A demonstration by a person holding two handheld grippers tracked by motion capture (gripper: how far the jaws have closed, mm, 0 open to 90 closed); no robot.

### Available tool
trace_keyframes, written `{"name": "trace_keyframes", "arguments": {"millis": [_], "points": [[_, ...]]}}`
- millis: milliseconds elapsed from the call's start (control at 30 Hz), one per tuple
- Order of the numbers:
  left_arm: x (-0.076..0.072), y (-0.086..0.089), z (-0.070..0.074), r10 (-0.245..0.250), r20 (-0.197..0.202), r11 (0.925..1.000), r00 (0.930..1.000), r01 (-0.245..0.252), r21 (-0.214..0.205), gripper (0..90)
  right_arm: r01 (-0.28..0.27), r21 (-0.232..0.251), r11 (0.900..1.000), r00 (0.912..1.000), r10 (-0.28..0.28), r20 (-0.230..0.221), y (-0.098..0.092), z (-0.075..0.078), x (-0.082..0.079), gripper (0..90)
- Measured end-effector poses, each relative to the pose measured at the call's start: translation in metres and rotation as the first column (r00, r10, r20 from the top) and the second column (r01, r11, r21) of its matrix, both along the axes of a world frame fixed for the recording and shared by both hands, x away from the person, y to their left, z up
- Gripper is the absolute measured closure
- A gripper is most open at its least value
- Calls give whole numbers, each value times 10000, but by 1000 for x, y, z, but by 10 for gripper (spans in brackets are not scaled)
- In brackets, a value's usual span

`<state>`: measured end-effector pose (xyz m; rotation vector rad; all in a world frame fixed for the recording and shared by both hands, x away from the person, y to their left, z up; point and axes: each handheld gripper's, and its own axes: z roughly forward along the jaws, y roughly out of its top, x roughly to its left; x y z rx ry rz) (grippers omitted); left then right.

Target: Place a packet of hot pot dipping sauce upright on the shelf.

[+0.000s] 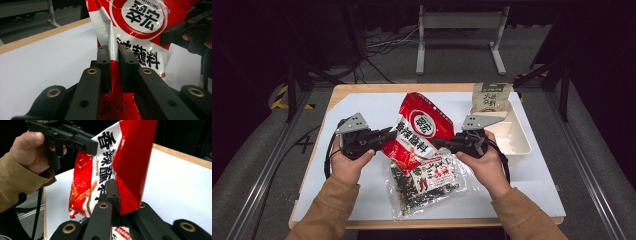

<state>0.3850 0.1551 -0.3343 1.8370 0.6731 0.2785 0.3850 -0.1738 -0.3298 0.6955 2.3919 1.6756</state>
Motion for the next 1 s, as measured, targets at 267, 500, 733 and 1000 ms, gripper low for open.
{"name": "trace_keyframes", "arguments": {"millis": [267,500,733,1000], "points": [[1,-2,-3,-160,-157,9999,9997,159,-45,797,97,-134,9999,9991,-91,419,-1,11,-3,900],[2,-4,-4,-378,-281,9992,9989,375,-131,793,-3,-486,9988,9956,48,938,-2,25,-5,900],[3,-5,-5,-506,-354,9986,9981,502,-135,766,-131,-854,9963,9894,253,1431,-2,37,-9,900],[5,0,-6,-123,-279,9998,9995,118,-167,714,90,-1522,9883,9801,214,1973,-8,51,-9,900]]}}
